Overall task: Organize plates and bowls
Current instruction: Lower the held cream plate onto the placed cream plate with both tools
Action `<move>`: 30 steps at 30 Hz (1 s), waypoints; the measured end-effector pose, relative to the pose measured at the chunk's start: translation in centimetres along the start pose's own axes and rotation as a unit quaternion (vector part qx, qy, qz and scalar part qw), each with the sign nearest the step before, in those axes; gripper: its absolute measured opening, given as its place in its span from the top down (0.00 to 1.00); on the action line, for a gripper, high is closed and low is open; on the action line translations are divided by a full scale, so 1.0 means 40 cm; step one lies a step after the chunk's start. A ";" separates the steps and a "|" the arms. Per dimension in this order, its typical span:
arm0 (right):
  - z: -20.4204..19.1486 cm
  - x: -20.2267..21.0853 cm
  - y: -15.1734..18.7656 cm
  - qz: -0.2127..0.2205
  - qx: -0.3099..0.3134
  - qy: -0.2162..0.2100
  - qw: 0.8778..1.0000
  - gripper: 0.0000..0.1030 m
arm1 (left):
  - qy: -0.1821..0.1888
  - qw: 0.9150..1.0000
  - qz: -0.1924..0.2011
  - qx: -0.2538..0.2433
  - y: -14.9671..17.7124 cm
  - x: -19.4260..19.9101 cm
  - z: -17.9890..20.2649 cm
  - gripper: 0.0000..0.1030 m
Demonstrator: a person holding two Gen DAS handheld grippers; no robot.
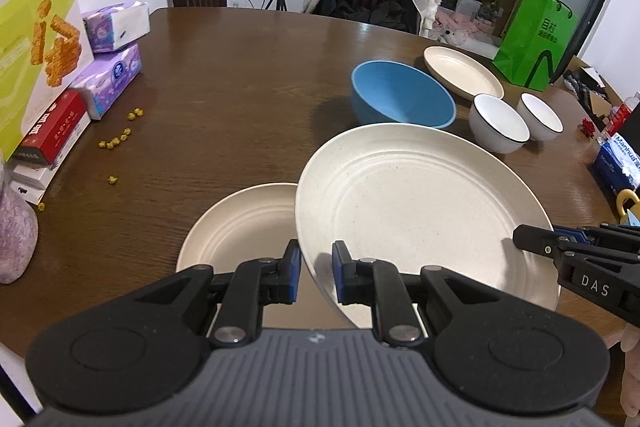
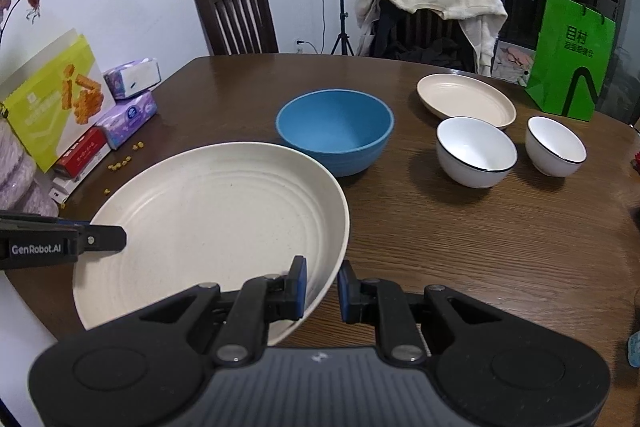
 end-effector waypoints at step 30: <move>-0.135 -0.073 -0.021 -0.025 0.037 -0.023 0.999 0.84 | -0.027 0.999 -0.017 0.021 0.008 -0.028 -0.149 0.84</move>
Point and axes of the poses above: each gripper's, at about its wrist camera, not at the fingertips, and x roughly against the way its jaws point, z to its right, y to its underside, the point moved 4 cm from there along -x, roughly the way its jaws point, and after that the axes turned 15 degrees about x, right-handed, at the moved point
